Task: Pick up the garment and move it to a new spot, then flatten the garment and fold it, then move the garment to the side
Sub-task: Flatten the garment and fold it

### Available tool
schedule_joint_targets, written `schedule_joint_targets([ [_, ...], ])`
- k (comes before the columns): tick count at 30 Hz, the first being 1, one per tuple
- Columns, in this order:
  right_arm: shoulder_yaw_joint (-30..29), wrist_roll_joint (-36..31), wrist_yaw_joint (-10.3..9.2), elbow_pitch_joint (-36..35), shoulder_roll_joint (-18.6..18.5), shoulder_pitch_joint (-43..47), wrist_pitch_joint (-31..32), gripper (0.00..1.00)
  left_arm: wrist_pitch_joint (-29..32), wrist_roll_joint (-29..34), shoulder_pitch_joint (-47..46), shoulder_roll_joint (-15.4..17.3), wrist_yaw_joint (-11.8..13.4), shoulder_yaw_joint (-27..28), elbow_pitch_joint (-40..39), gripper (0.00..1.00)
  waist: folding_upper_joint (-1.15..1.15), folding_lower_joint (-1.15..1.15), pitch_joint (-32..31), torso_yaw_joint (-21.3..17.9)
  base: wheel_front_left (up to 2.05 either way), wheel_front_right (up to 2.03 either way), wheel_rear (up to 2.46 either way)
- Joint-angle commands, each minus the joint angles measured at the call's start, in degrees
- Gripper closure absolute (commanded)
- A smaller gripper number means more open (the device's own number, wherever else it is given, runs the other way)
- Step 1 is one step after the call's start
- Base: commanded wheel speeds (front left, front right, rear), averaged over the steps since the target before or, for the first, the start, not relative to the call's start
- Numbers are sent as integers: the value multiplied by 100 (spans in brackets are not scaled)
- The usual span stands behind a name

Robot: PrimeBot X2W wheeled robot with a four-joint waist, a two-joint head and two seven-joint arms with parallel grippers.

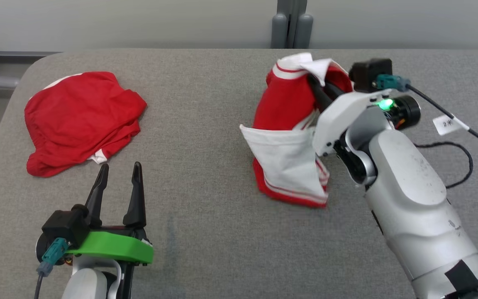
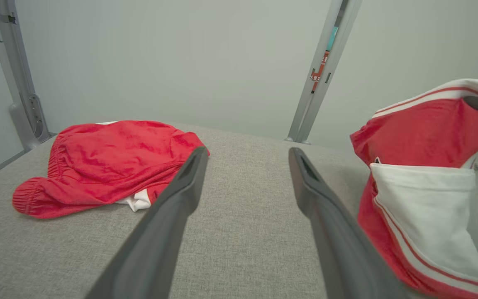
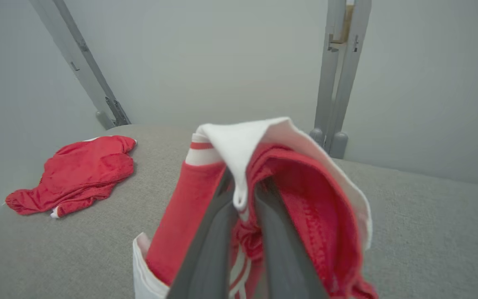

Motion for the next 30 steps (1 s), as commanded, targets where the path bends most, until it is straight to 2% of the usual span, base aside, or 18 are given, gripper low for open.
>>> schedule_joint_targets([
  [1,192,167,-2,-214,-5,-182,48,100,-3,34,83,18,-24,9,-15,0,0,0,-68,13,0,0,0],
  [7,875,894,-1,-905,-17,-787,308,100,-3,17,104,22,-24,-25,-53,0,0,0,-103,83,0,0,0],
  [12,857,1593,-2,-1194,-17,-821,490,100,-3,9,144,5,-24,-70,-54,0,0,0,-97,180,0,0,0],
  [21,-24,1140,-1,-469,-452,203,800,100,-3,-16,91,-17,-24,-177,-95,0,0,0,63,255,0,0,0],
  [30,-527,440,-1,479,-998,-64,18,100,-3,-49,-267,-39,-24,-356,-126,0,0,0,515,448,0,0,0],
])
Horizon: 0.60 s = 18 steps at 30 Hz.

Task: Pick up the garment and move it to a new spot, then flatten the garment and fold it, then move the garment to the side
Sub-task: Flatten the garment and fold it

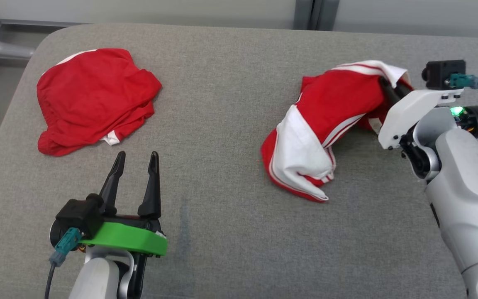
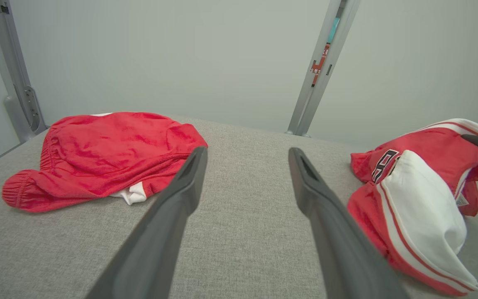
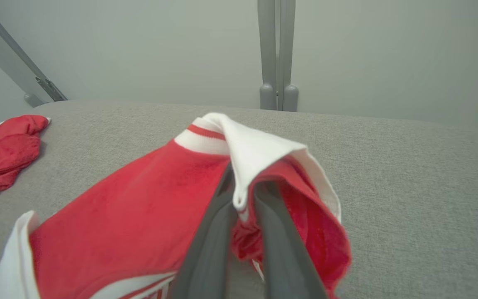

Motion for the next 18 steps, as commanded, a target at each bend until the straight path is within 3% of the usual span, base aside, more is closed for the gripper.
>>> schedule_joint_targets([
  [1,8,-46,-2,100,-69,-138,-139,100,-3,-8,-130,-9,-24,-28,6,0,0,0,167,139,0,0,0],
  [3,-80,0,-2,257,-119,-295,-416,100,-3,-14,-181,-10,-24,-59,16,0,0,0,234,189,0,0,0],
  [4,-79,2,-2,338,-142,-356,-497,73,-3,-15,-207,-12,-24,-70,21,0,0,0,256,208,0,0,0],
  [5,-62,-12,-2,472,-159,-404,-545,0,-3,-17,-233,-12,-24,-77,31,0,0,0,273,223,0,0,0],
  [14,218,105,-2,1051,-121,-362,-259,0,-3,28,-158,-17,-25,5,143,0,0,0,6,104,0,0,0],
  [18,405,332,-2,673,-41,48,126,0,-3,50,-26,21,-25,77,163,0,0,0,-258,-64,0,0,0],
])
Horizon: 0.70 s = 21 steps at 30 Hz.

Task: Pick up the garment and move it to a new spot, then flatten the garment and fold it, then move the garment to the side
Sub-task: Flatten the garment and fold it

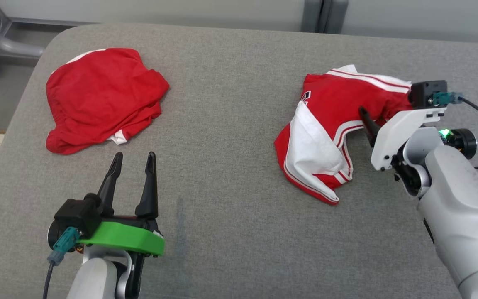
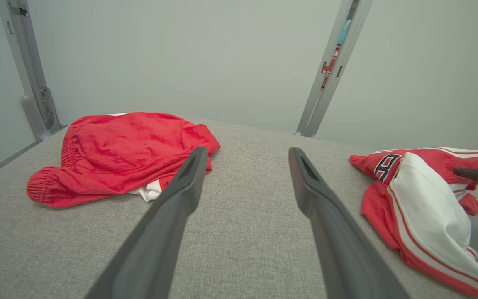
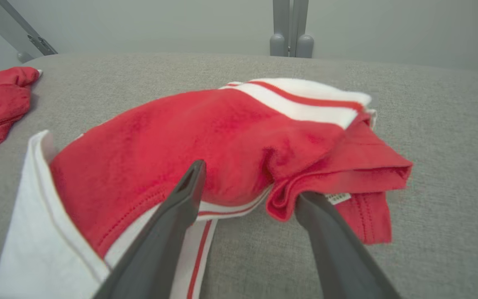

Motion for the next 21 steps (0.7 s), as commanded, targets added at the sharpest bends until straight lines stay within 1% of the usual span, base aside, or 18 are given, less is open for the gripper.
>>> schedule_joint_targets([
  [1,63,100,-2,-233,9,232,116,0,-3,44,82,28,-25,48,10,0,0,0,-276,-230,0,0,0],
  [5,215,306,-1,-1329,-10,935,277,0,-3,61,178,37,-25,109,-7,0,0,0,-401,-362,0,0,0],
  [9,32,344,-1,-2437,76,1732,485,0,-3,58,207,27,-25,139,-25,0,0,0,-427,-419,0,0,0],
  [12,-114,224,-1,-3117,270,2230,663,0,-3,63,202,17,-25,145,-42,0,0,0,-400,-435,0,0,0],
  [14,-152,123,-1,-3386,372,2462,779,0,-3,54,176,10,-25,134,-51,0,0,0,-369,-429,0,0,0],
  [16,-175,14,-1,-3501,481,2567,878,0,-3,38,137,5,-25,125,-64,0,0,0,-332,-418,0,0,0],
  [21,-277,-257,-1,-3204,703,2421,997,0,-3,20,29,-2,-25,91,-83,0,0,0,-215,-349,0,0,0],
])
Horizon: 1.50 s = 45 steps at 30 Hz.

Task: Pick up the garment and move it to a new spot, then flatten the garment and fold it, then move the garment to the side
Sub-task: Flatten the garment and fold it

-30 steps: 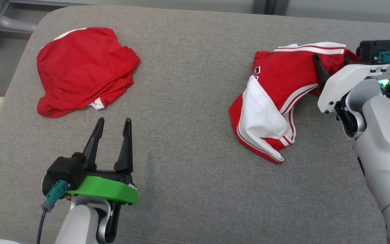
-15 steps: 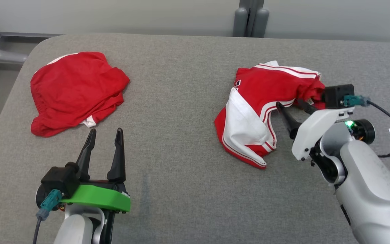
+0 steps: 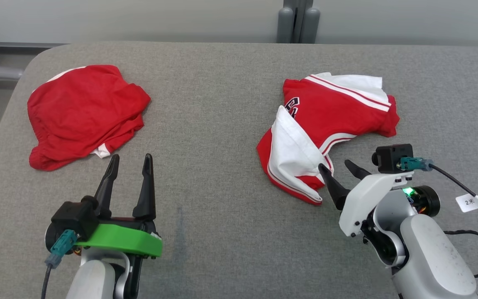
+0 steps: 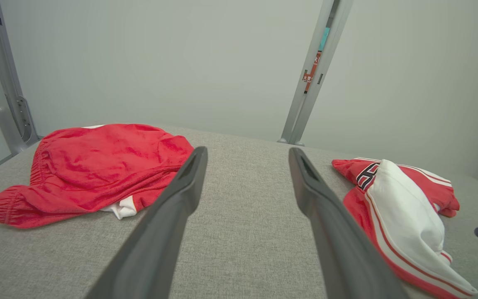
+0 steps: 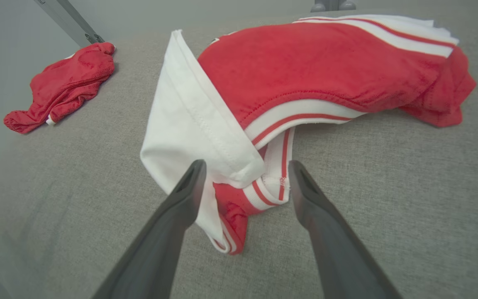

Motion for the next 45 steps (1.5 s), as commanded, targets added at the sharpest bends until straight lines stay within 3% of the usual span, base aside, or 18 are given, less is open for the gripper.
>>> schedule_joint_targets([
  [1,-36,-35,0,171,47,-158,25,0,-3,-9,-103,-2,-25,-12,-17,0,0,0,69,64,0,0,0],
  [11,-152,19,0,1494,240,-874,-167,0,-3,-13,-197,-11,-25,-53,-35,0,0,0,307,316,0,0,0],
  [18,-87,358,0,1950,274,-1235,-713,0,-3,-15,-202,-20,-25,-78,-22,0,0,0,342,424,0,0,0],
  [27,37,1241,0,2444,287,-1686,-1502,0,-3,3,-190,-1,-25,-146,-2,0,0,0,334,515,0,0,0],
  [28,65,1338,0,2497,285,-1744,-1607,13,-3,0,-196,5,-25,-150,-2,0,0,0,341,527,0,0,0],
  [29,98,1338,0,2558,285,-1799,-1672,93,-3,-2,-200,8,-25,-151,1,0,0,0,347,535,0,0,0],
  [30,152,1306,0,2644,287,-1851,-1751,100,-3,-3,-205,9,-25,-154,3,0,0,0,353,543,0,0,0],
  [38,301,862,0,2761,286,-2300,-2443,100,-3,-18,-173,3,-25,-112,38,0,0,0,274,581,0,0,0],
  [45,819,981,0,2399,272,-2908,-2063,100,-3,-28,-143,-14,-25,-87,15,0,0,0,196,593,0,0,0],
])
